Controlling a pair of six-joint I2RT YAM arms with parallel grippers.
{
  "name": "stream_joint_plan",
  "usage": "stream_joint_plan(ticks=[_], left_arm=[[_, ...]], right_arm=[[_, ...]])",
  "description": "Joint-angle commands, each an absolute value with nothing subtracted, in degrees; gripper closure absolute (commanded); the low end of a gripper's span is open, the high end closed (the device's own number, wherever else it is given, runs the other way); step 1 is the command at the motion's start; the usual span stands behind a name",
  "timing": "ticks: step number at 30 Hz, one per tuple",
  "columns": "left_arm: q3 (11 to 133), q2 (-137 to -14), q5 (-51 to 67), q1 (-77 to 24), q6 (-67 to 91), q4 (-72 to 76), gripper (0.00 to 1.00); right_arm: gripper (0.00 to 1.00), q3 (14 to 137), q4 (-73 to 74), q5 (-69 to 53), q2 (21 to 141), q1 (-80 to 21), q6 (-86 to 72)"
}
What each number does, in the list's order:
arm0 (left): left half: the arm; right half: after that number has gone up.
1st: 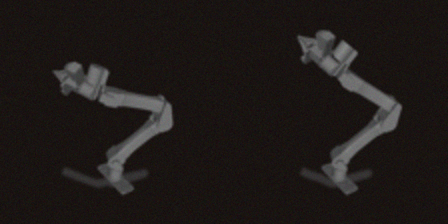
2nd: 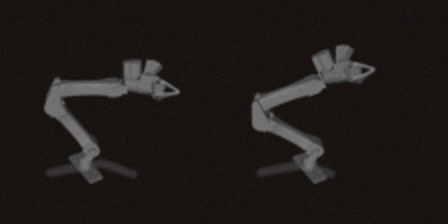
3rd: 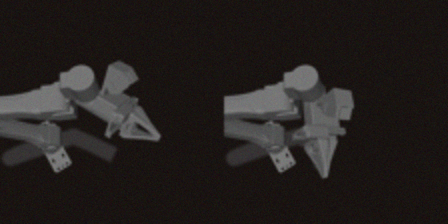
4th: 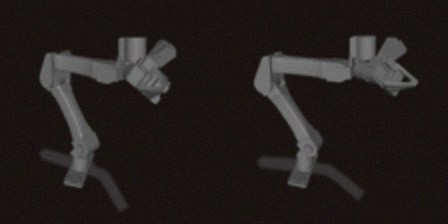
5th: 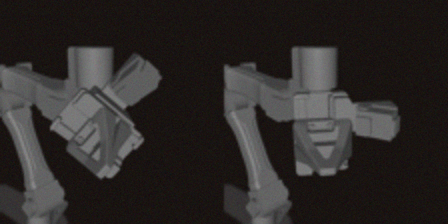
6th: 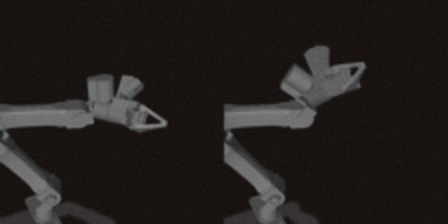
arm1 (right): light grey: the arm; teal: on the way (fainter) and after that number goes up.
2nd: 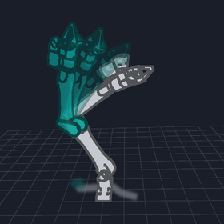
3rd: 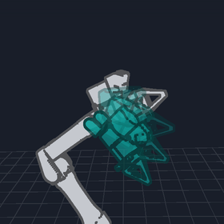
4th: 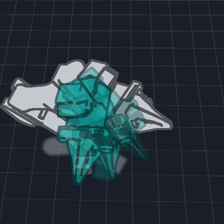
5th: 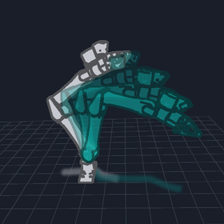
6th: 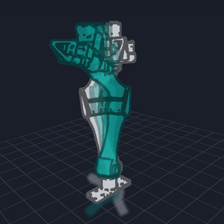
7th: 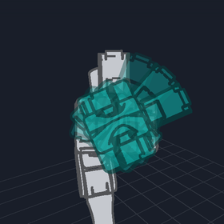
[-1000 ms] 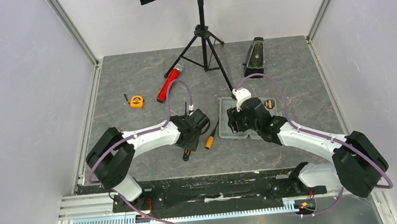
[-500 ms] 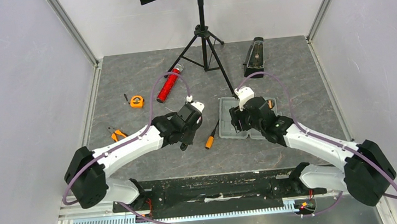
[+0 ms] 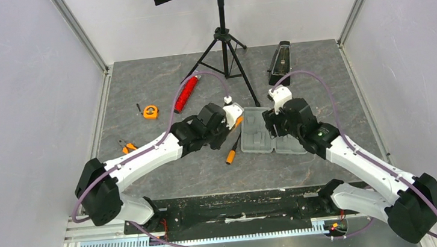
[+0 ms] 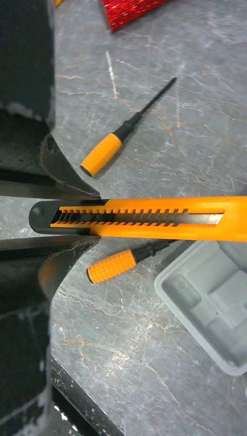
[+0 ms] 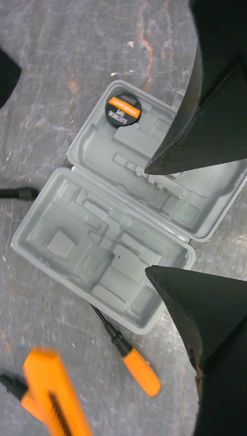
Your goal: Pack the tool kit
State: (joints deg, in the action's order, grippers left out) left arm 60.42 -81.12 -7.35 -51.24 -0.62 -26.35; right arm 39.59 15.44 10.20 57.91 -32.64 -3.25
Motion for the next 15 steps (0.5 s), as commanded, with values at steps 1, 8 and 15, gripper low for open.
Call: stream_joint_plan(ticks=[1, 8, 15], left_arm=[[64.0, -82.2, 1.6, -51.6, -15.0, -23.1, 0.86], [64.0, -80.0, 8.4, -51.5, -29.6, -27.4, 0.85], [60.8, -75.2, 15.5, -51.5, -37.9, -28.7, 0.93]], right_arm=[[0.31, 47.0, 19.8, 0.3, 59.3, -32.3, 5.3], [0.31, 50.0, 20.9, -11.5, 60.2, -32.2, 13.9], [0.34, 44.8, 18.5, -24.0, 56.9, -32.8, 24.8]])
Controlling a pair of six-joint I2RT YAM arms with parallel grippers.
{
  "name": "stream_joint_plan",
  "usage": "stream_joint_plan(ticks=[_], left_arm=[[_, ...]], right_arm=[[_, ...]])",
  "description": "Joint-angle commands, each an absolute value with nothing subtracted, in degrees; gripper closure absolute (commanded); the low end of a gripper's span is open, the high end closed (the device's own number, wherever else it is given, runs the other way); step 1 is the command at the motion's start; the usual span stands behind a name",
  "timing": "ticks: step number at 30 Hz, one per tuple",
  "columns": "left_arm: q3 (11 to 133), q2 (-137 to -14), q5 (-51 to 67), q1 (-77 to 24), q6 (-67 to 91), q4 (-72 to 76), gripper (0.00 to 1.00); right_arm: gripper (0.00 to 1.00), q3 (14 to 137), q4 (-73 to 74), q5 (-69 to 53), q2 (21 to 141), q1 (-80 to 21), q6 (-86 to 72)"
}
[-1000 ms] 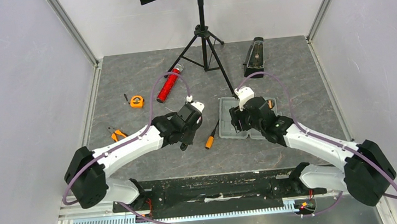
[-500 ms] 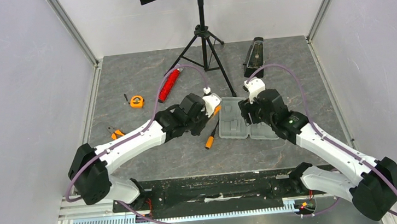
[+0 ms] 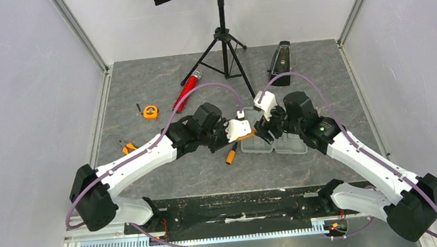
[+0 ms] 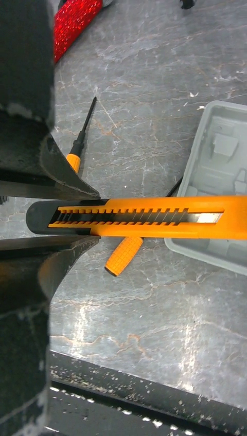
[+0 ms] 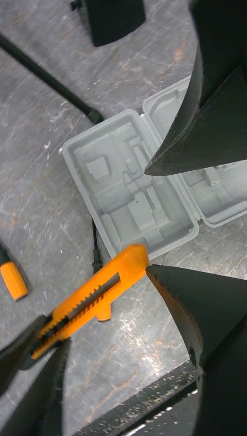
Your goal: Pack the tool kit
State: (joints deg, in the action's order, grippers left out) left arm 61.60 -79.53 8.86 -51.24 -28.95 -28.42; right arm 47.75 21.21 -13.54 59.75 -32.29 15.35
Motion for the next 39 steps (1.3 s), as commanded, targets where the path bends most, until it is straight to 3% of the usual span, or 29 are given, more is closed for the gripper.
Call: stream_joint_plan(ticks=[1, 7, 19, 30, 32, 34, 36, 39], left_arm=[[60.8, -75.0, 16.1, -51.5, -38.0, -28.7, 0.94], [61.1, -74.7, 20.6, -51.6, -37.6, -29.9, 0.94], [63.4, -76.3, 20.9, -51.6, -39.2, -31.8, 0.94], [64.5, -76.0, 22.9, -51.6, -40.3, -33.2, 0.94], [64.6, -75.9, 22.9, -51.6, -40.3, -33.2, 0.94], [64.6, -75.8, 22.7, -51.6, -40.3, -33.2, 0.93], [64.5, -75.5, 22.0, -51.6, -40.2, -33.1, 0.88], [64.0, -75.1, 19.6, -51.6, -39.9, -32.2, 0.70]], right_arm=[[0.33, 43.0, 16.7, -25.5, 55.3, -32.9, 25.8], [0.33, 36.2, 9.6, -29.6, 50.0, -33.0, 29.5], [0.42, 39.8, 10.9, -35.4, 54.1, -34.5, 32.1], [0.63, 42.4, 15.1, -39.0, 57.9, -35.4, 33.9], [0.70, 42.7, 16.1, -39.0, 58.2, -35.5, 34.3], [0.84, 42.9, 16.8, -38.8, 58.3, -35.5, 34.5], [1.00, 43.3, 17.8, -38.1, 58.4, -35.5, 34.9], [1.00, 43.8, 18.9, -34.4, 58.3, -35.5, 33.6]])
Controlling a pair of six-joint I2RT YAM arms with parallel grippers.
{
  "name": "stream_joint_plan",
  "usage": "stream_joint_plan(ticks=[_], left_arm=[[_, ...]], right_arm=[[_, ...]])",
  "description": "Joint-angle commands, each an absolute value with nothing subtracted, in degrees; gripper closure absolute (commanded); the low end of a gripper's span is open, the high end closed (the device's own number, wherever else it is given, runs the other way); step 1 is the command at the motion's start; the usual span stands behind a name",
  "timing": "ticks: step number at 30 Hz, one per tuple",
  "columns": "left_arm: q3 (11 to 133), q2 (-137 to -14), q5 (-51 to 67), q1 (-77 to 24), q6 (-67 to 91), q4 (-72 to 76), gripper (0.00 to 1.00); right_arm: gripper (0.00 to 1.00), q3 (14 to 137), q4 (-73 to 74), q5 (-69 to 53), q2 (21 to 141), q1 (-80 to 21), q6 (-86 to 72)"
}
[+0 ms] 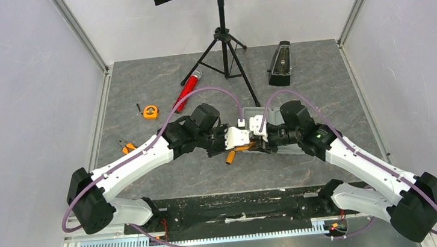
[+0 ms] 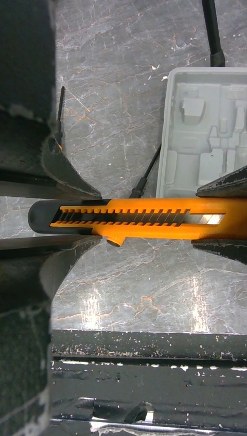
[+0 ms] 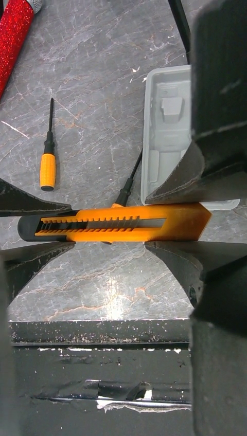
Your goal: Pack the tool kit
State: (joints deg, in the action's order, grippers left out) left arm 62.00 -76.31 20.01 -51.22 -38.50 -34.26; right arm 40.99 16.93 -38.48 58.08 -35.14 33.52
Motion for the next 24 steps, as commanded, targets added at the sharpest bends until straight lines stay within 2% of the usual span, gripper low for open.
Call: stream_joint_plan(ticks=[1, 4, 7, 11, 15, 20, 24], left_arm=[[63.6, -74.7, 18.5, -51.6, -39.6, -31.5, 0.61], [62.2, -73.5, 13.2, -51.5, -37.6, -28.7, 0.36], [61.4, -72.8, 5.2, -51.5, -33.4, -25.0, 0.29], [61.9, -73.3, -5.7, -51.4, -23.5, -20.3, 0.23], [62.2, -74.7, -10.9, -51.3, -11.2, -16.4, 0.23], [62.0, -77.8, -12.8, -51.3, 3.5, -13.3, 0.23], [62.0, -81.0, -12.9, -51.3, 9.3, -12.2, 0.23]], right_arm=[[1.00, 43.9, 19.2, -31.9, 58.3, -35.4, 32.4], [1.00, 44.7, 21.3, -24.5, 58.9, -35.4, 28.2], [1.00, 44.1, 22.4, -16.4, 58.9, -34.9, 23.1], [1.00, 41.0, 18.3, 0.9, 56.3, -33.3, 10.4], [1.00, 34.5, 11.6, 16.9, 51.4, -33.2, -2.8], [1.00, 25.2, 1.0, 25.1, 47.3, -33.2, -11.1], [1.00, 22.6, -1.9, 24.6, 50.0, -33.2, -13.8]])
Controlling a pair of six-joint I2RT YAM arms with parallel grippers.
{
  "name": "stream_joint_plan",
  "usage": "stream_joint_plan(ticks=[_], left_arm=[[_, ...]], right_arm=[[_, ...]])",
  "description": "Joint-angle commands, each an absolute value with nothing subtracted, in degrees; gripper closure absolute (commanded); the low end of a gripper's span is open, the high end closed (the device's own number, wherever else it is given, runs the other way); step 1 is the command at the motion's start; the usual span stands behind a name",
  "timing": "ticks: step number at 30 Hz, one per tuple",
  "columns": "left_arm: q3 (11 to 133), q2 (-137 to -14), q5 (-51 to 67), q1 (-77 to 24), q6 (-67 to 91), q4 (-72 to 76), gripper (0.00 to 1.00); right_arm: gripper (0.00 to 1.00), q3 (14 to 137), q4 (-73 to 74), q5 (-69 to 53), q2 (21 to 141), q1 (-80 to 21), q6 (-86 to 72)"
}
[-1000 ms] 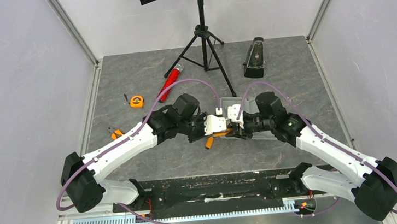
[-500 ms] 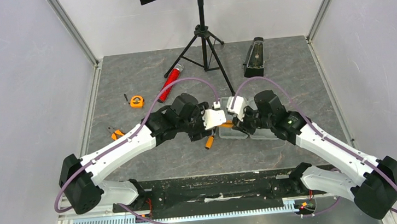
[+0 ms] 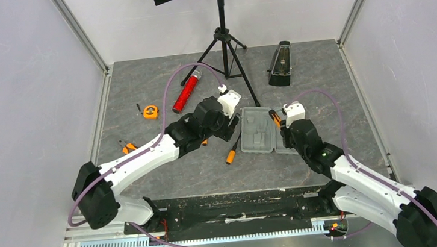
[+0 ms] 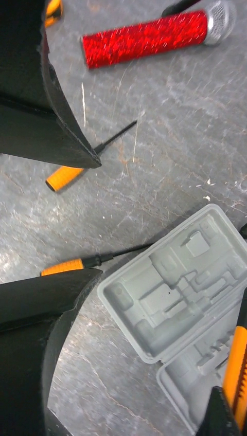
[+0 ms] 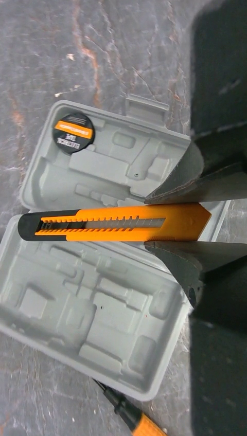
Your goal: Pack the tool kit
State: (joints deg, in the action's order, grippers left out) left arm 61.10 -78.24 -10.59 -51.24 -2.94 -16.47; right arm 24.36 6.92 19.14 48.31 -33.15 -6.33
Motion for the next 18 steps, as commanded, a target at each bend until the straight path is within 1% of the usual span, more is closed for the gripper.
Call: stream_joint_plan(ticks=[1, 7, 10, 14, 18], left_arm=[[62.0, -82.1, -12.7, -51.2, 10.2, -12.0, 0.23], [63.5, -86.9, -10.8, -51.1, 15.1, -11.0, 0.24], [63.5, -88.4, -9.7, -51.0, 16.7, -10.3, 0.24], [63.8, -89.6, -8.5, -51.0, 18.0, -10.5, 0.24], [63.9, -90.3, -7.6, -51.0, 18.8, -10.4, 0.24]], right_arm=[[1.00, 22.0, -1.9, 25.7, 50.8, -33.2, -15.4], [1.00, 16.0, -6.2, 29.8, 51.9, -33.2, -22.7], [1.00, 13.5, -9.8, 30.7, 52.8, -33.2, -22.6], [1.00, 14.4, -9.9, 24.5, 55.5, -33.2, -23.0], [0.91, 16.4, -8.3, 18.7, 57.2, -33.3, -23.5]])
